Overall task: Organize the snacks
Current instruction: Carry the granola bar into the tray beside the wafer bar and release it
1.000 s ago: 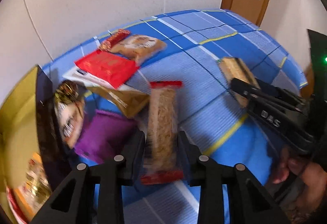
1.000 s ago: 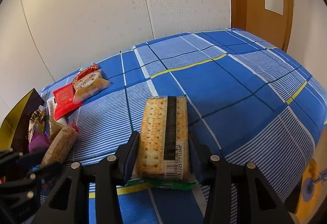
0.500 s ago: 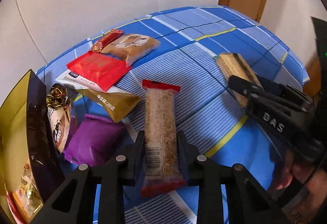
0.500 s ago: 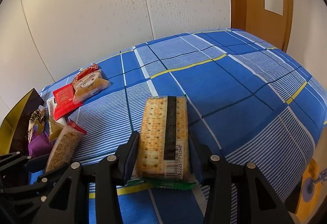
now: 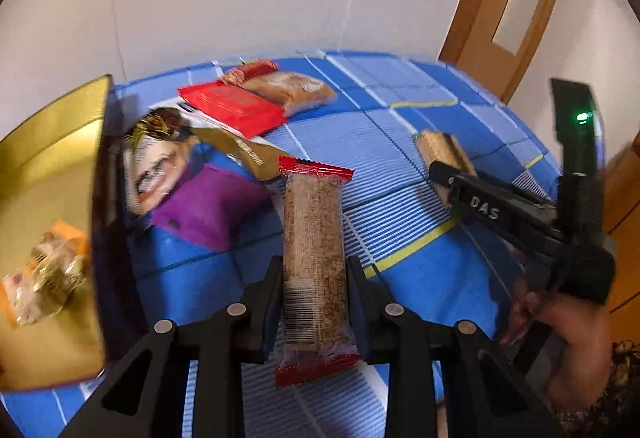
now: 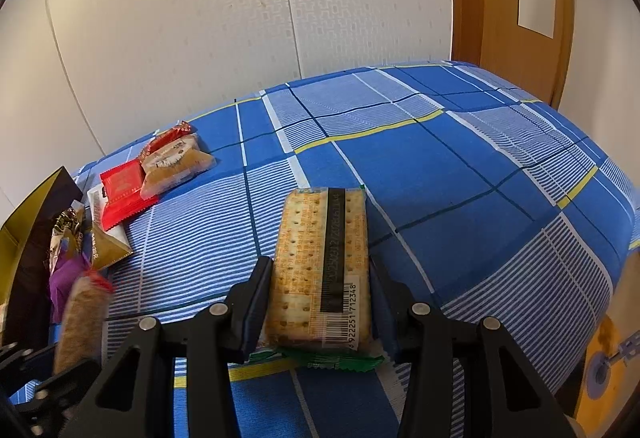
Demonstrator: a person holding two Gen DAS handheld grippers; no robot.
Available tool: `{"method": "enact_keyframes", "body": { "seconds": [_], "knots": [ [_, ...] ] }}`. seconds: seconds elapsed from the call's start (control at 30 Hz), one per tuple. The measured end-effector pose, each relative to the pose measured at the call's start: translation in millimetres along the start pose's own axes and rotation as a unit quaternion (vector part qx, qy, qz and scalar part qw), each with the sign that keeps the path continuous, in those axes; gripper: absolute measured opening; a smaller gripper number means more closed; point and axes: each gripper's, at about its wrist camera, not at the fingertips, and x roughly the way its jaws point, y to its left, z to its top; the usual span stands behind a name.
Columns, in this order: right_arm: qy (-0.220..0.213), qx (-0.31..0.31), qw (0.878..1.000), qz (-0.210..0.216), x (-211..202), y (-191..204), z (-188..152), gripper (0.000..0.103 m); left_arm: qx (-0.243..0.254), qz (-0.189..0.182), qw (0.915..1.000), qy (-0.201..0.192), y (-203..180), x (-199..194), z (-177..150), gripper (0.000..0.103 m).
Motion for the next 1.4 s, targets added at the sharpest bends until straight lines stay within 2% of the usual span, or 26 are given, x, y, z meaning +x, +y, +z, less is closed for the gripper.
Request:
{"method": "enact_keyframes", "body": {
  "seconds": [0.27,0.53,0.7,0.93,1.07,1.23,1.4],
  "knots": [
    [-0.002,-0.004,1.0,-0.004,0.4,0.8,0.0,0.048,-0.041,0.0,0.9979,-0.051,22.1,-40.3,-13.9,0.03],
    [-0.004,-0.01,1.0,-0.008,0.5,2.8,-0.8,0.048,-0.087,0.023,0.9914,-0.095,54.8,-75.6,-17.2,0.03],
    [-0.006,-0.014,1.0,-0.01,0.6,3.6,-1.2,0.048,-0.125,0.051,0.9848,-0.109,85.8,-90.6,-20.1,0.03],
    [-0.007,-0.022,1.0,-0.012,1.3,4.6,-1.8,0.048,-0.181,0.09,0.9714,-0.125,134.2,-109.4,-25.3,0.03],
    [-0.008,-0.027,0.999,-0.016,1.4,6.1,-2.5,0.048,-0.209,0.122,0.9626,-0.122,165.3,-116.1,-32.2,0.03],
    [-0.008,-0.027,0.999,-0.016,1.8,6.2,-2.5,0.049,-0.244,0.142,0.9538,-0.101,202.0,-115.2,-44.3,0.03],
    [-0.009,-0.027,0.999,-0.017,1.6,6.7,-2.7,0.049,-0.248,0.154,0.9539,-0.07,219.9,-103.6,-53.5,0.03]
  ]
}}
